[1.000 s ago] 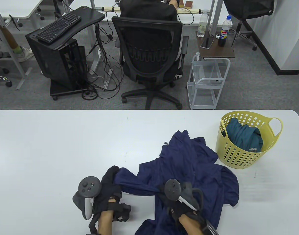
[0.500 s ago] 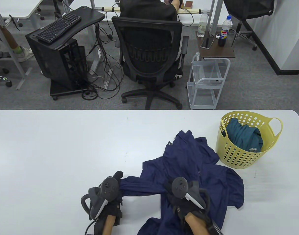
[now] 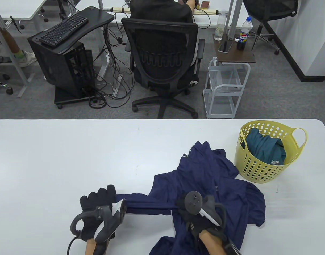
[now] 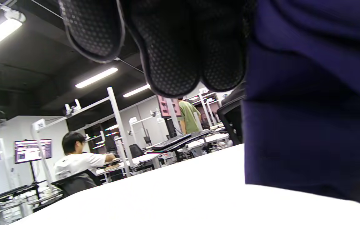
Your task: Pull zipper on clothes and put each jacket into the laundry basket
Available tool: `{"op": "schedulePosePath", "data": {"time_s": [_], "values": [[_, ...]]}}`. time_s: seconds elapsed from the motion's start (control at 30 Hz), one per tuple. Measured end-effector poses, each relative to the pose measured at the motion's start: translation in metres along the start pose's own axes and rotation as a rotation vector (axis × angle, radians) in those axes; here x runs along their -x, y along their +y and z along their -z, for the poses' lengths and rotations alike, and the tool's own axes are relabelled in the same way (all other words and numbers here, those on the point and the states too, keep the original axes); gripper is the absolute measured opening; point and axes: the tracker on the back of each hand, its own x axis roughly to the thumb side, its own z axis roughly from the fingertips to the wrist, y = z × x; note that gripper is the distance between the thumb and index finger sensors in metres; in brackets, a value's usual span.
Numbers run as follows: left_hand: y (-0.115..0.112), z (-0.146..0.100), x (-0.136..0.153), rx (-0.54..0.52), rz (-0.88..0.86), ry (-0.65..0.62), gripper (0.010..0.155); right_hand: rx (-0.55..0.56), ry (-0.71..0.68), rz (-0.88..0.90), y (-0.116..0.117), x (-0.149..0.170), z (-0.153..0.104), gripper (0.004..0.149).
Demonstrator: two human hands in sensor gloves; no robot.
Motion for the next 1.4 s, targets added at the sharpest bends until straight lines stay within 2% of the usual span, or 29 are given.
{"op": "schedulePosePath", "data": {"time_s": [0.17, 0.37, 0.5, 0.67, 0.7, 0.77, 0.83, 0.93, 0.97, 1.07, 1.17, 1.23, 1.3, 1.37, 1.4], "values": [[-0.004, 0.004, 0.025, 0.005, 0.019, 0.051, 0.056, 0.01, 0.0, 0.013, 0.0, 0.001, 0.0, 0.045], [0.003, 0.008, 0.056, -0.033, 0.092, 0.07, 0.057, 0.025, -0.004, 0.025, 0.0, 0.001, 0.0, 0.045], [0.005, 0.005, 0.081, -0.087, 0.16, 0.121, 0.045, 0.044, 0.018, -0.01, 0.001, 0.001, 0.0, 0.044], [-0.019, -0.007, 0.114, 0.011, 0.18, 0.199, 0.038, 0.039, -0.002, -0.012, 0.003, -0.001, 0.0, 0.045], [-0.025, -0.009, 0.118, 0.057, 0.201, 0.225, 0.04, 0.037, -0.003, -0.022, 0.004, -0.001, 0.0, 0.045], [-0.043, -0.013, 0.128, 0.275, 0.217, 0.295, 0.045, 0.022, -0.01, -0.032, 0.006, -0.002, 0.0, 0.046], [-0.065, -0.019, 0.137, 0.549, 0.154, 0.347, 0.052, 0.006, -0.015, -0.027, 0.007, -0.002, 0.0, 0.047], [-0.08, -0.023, 0.143, 0.836, 0.099, 0.341, 0.071, -0.004, -0.026, -0.017, 0.007, -0.001, -0.001, 0.052], [-0.08, -0.021, 0.143, 0.889, 0.071, 0.327, 0.076, -0.004, -0.031, -0.006, 0.005, -0.001, -0.001, 0.054], [-0.062, -0.013, 0.133, 1.007, -0.046, 0.26, 0.087, -0.026, -0.055, 0.048, -0.005, 0.002, -0.003, 0.059], [-0.034, -0.004, 0.11, 1.069, -0.107, 0.131, 0.093, -0.022, -0.097, 0.152, -0.023, 0.009, -0.007, 0.061], [-0.012, 0.002, 0.088, 1.007, -0.167, 0.039, 0.093, 0.087, -0.168, 0.285, -0.041, 0.02, -0.011, 0.053], [0.011, 0.005, 0.062, 0.944, -0.242, -0.038, 0.091, 0.227, -0.155, 0.42, -0.061, 0.04, -0.016, 0.047], [0.034, 0.009, 0.03, 0.794, -0.342, -0.085, 0.084, 0.427, -0.011, 0.516, -0.081, 0.074, -0.025, 0.041], [0.04, 0.009, 0.02, 0.735, -0.383, -0.088, 0.082, 0.478, 0.045, 0.53, -0.085, 0.087, -0.029, 0.04]]}}
